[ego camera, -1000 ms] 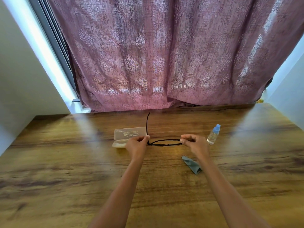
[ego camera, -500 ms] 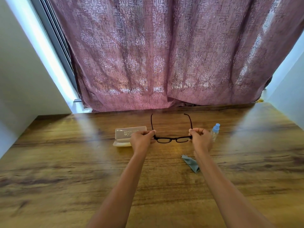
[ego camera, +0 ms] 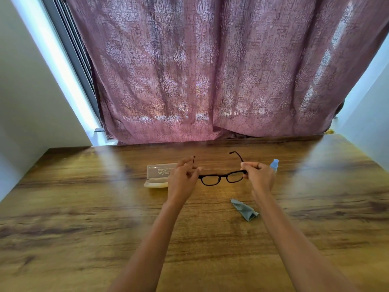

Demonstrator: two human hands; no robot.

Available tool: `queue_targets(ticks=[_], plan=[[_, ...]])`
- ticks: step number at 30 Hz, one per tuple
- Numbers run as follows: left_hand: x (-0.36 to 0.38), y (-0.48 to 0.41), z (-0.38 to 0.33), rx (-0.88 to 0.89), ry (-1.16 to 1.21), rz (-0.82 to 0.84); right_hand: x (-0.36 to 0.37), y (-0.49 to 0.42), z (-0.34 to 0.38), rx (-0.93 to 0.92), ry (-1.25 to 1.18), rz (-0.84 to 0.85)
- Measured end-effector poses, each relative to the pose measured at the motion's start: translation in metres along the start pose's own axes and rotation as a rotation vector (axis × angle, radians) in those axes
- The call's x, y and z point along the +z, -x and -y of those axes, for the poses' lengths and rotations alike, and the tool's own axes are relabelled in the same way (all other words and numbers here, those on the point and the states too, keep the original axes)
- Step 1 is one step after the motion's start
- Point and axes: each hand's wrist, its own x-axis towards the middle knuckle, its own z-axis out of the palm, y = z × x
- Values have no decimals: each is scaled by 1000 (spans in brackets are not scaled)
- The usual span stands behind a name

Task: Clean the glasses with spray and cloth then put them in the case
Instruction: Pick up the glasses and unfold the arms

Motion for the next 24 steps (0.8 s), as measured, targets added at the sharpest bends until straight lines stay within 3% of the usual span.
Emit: queue_targets(ticks=[8,13,18,21,24], plan=[[2,-2,2,373,13,181,-5,-16,7,96,-114,63],[17,-7,-4,485,-37,248,-12,-34,11,126,-193,83],[35,-16,-11,461,-9,104,-18,-50,8,141,-237,19],[45,-25,-17,360,69,-7,-28,-57,3,-43,-15,-112],[57,-32,-22,229,168,-14,-41,-64,-10,-177,99,-190]])
